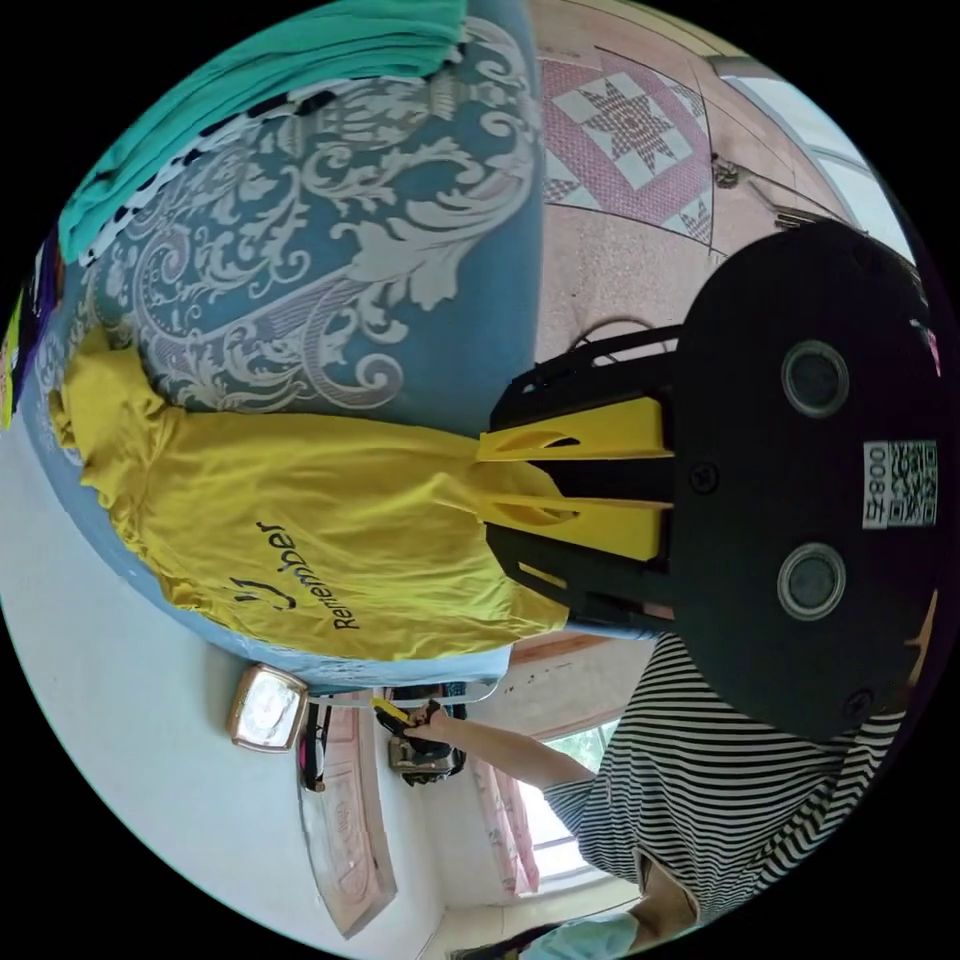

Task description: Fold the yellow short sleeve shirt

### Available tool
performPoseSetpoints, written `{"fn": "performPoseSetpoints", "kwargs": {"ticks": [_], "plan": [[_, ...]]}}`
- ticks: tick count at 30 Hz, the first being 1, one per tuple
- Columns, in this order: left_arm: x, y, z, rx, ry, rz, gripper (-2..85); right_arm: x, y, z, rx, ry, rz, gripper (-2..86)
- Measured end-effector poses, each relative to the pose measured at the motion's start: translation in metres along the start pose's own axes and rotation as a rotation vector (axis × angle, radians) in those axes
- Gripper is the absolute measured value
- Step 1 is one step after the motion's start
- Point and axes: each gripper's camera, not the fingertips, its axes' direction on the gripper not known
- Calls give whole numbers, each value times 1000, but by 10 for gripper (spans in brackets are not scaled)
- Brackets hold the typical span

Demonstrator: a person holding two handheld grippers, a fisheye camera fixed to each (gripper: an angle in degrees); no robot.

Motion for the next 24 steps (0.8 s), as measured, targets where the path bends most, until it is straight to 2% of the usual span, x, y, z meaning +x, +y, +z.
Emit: {"fn": "performPoseSetpoints", "kwargs": {"ticks": [2, 6, 8, 11, 14, 19, 22, 24], "plan": [[-27, 17, -36, -42, 109, 43, 42, 11, 19, 9, -18, -16, 10, 66], [-65, 97, -70, -232, 136, 121, 67, 28, 48, 27, -35, -67, 32, 76], [-106, 162, -103, -306, 167, 73, 75, 38, 63, 40, -46, -129, 48, 79], [-161, 232, -151, -326, 213, -35, 81, 41, 76, 52, -49, -125, 28, 79], [-203, 274, -181, -353, 216, -106, 88, 44, 82, 65, -64, -114, 11, 79], [-237, 287, -185, -436, 230, -138, 77, 53, 90, 89, -94, -65, 5, 59], [-245, 285, -209, -453, 195, -121, 47, 62, 99, 93, -93, -65, 13, 32], [-254, 285, -231, -458, 238, -128, 33, 68, 108, 88, -75, -95, 14, 23]]}}
